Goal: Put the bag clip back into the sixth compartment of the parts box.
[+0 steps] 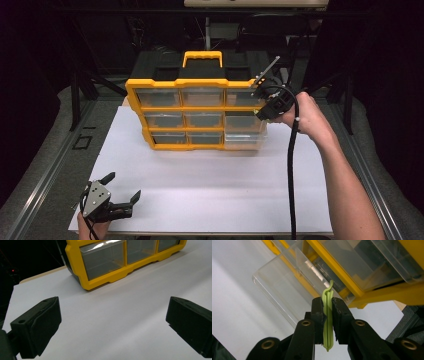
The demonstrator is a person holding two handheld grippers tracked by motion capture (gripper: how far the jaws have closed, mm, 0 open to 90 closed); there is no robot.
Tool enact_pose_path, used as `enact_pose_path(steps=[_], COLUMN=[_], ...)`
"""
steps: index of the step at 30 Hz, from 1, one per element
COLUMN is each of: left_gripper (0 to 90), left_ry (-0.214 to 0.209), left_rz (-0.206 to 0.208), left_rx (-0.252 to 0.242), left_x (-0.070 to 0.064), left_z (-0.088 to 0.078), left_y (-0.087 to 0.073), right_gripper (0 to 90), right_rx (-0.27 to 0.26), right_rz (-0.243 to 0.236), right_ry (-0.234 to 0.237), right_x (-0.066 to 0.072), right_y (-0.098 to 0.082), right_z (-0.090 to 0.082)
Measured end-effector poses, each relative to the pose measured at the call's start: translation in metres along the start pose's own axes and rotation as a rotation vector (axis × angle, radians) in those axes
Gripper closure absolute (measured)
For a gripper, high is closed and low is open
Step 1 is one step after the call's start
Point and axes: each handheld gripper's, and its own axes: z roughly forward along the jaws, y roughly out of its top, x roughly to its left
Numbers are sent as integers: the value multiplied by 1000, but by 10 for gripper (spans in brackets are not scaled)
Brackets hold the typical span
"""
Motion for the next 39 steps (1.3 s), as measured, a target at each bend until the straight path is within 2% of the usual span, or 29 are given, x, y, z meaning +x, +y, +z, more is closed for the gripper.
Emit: enact_pose_path(steps=[9,18,26,39], left_gripper=[1,1,1,1], left_ry=[1,1,1,-2], left_rz=[1,4,2,5], left_rx=[1,1,2,1], left_x=[0,0,0,0], left_z=[0,0,0,0], left_y=[0,0,0,0], right_gripper=[803,804,803,803], right_rx=[6,9,13,24], right_rz=[-31,-38,-48,-41], right_ry=[16,35,47,68], right_x=[7,12,15,19], right_y=[10,17,20,17], right_z=[7,15,22,43])
